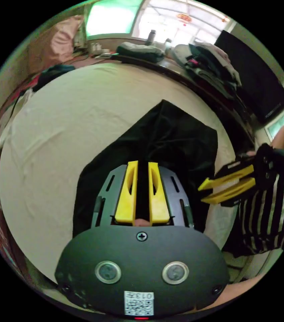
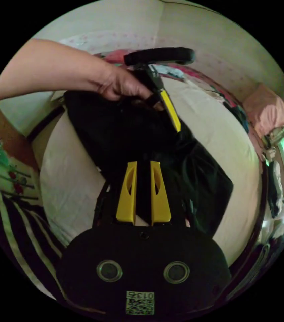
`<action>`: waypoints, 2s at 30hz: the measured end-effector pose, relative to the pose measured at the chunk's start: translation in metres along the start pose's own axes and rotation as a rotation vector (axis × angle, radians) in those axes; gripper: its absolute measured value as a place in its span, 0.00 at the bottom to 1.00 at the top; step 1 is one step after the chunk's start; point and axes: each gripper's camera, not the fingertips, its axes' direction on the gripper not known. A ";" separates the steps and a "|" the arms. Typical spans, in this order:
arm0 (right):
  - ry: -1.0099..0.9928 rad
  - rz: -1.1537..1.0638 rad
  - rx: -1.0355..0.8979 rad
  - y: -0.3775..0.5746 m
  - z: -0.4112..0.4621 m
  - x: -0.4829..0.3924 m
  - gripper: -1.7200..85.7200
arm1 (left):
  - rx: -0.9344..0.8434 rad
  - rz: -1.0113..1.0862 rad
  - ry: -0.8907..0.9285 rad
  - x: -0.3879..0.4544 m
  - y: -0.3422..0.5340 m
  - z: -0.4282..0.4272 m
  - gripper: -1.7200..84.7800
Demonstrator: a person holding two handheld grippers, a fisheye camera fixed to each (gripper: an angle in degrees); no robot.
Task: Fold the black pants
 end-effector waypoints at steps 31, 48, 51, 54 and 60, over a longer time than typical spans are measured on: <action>0.108 0.027 -0.014 -0.205 0.062 0.059 0.02 | 0.123 -0.518 -0.198 0.109 0.179 -0.202 0.09; -0.033 0.001 -0.107 -0.318 0.156 0.064 0.02 | -0.120 -0.394 -0.283 0.190 0.238 -0.226 0.02; 0.046 -0.034 -0.221 -0.322 0.191 0.047 0.02 | -0.066 -0.442 -0.256 0.192 0.257 -0.241 0.02; 0.021 0.001 -0.196 -0.336 0.196 0.054 0.02 | -0.036 -0.490 -0.251 0.194 0.279 -0.271 0.02; -0.134 -0.130 -0.029 -0.404 0.189 0.059 0.04 | 0.223 -0.931 -0.542 0.201 0.415 -0.387 0.11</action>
